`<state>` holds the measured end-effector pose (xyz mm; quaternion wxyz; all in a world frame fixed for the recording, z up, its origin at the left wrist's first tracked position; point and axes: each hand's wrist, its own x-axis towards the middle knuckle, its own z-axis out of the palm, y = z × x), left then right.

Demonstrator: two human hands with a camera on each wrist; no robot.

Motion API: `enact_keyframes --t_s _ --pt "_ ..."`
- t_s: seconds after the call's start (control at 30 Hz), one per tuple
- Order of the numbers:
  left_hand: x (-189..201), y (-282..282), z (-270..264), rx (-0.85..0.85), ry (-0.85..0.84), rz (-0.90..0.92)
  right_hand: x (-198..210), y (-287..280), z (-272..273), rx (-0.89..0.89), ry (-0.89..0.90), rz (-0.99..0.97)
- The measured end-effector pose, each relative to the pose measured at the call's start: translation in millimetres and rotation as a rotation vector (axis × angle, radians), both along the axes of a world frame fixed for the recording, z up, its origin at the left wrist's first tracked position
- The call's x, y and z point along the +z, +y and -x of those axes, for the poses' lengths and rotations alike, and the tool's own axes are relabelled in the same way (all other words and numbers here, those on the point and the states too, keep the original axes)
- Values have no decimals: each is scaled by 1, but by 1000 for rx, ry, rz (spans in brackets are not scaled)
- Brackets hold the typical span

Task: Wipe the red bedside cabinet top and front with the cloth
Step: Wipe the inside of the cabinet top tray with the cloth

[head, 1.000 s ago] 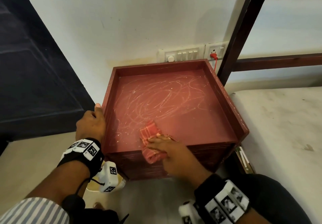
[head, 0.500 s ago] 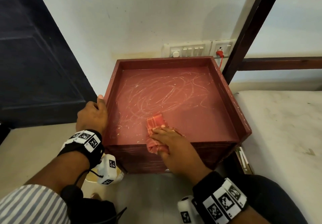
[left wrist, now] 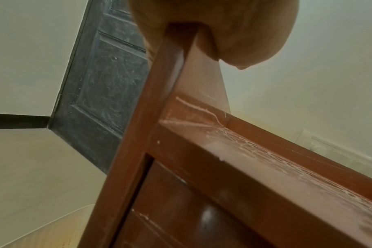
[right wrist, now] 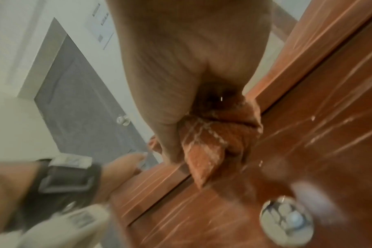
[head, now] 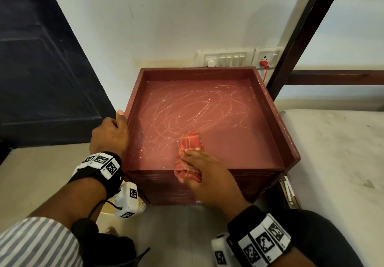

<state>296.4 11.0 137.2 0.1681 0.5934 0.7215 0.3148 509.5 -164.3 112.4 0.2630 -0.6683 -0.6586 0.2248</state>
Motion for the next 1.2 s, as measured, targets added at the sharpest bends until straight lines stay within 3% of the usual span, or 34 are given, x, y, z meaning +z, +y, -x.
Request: enact_keyframes --t_s 0.1,0.17,0.23,0.33,0.5,0.57,0.67,0.73,0.93,1.2 --pt "0 -1 0 -1 4 -17 10 -2 -40 -175 166 76" --pt "-1 0 0 -3 10 -22 17 -6 -67 -402 148 80" --pt "-1 1 -1 -1 15 -18 16 -8 -74 -565 14 32" --pt "0 1 -3 2 20 -10 3 -5 -39 -466 -123 -36" --pt "1 -1 -4 9 14 -5 9 -8 0 -74 60 18" --pt "0 -1 -3 6 8 -10 21 -12 -21 -148 134 81" --pt "-1 0 -1 3 2 -13 30 -17 -62 -461 19 157" --pt "0 1 -3 -3 1 -16 22 -16 -71 -584 -27 95" --pt "2 -1 -3 -6 -4 -11 -14 4 -14 -512 -243 -12" --pt "2 1 -1 4 -75 8 -11 3 -64 -661 -194 -106"
